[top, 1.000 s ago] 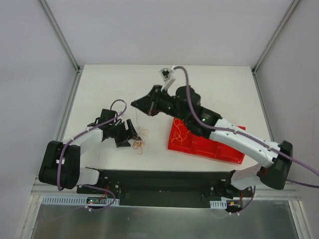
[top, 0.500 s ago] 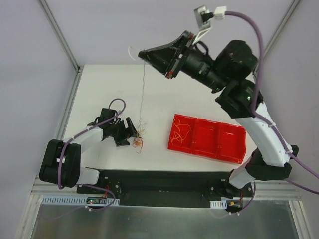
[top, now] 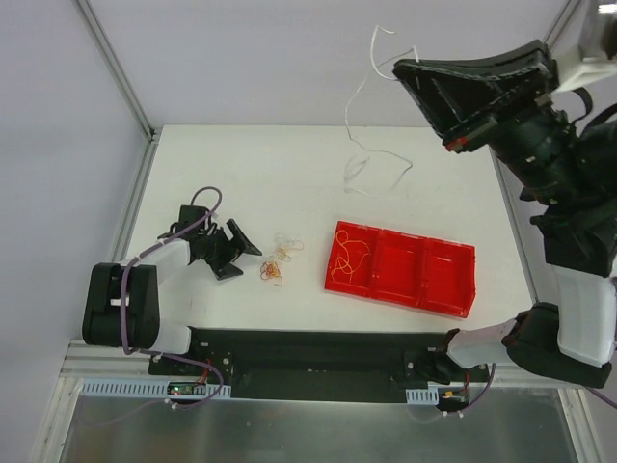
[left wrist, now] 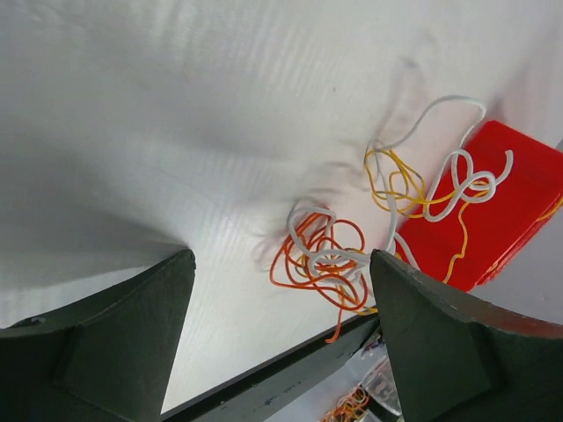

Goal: Untangle the cables

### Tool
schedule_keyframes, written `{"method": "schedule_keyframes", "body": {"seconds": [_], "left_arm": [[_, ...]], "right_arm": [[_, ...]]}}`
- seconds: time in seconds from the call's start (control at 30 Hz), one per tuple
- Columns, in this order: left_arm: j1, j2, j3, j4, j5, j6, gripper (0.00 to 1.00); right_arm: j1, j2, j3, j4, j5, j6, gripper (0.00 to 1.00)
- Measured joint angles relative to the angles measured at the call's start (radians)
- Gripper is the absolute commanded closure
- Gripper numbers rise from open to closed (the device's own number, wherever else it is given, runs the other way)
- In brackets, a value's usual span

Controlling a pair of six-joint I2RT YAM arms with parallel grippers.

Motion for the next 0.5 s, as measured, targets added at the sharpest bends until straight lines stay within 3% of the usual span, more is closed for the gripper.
{"method": "schedule_keyframes", "body": {"seconds": [0.17, 0.5], "left_arm": [[0.021, -0.038, 0.027, -0.072, -0.037, 0.011, 0.16], [0.021, -0.345, 0.298, -0.237, -0.075, 0.129, 0.11]], "right_arm": [[-0.012, -0.108, -0.119, -0.001, 0.04, -0.069, 0.99], [-0.024, -0.386, -0.732, -0.079, 0.311, -0.183, 0.99]]}}
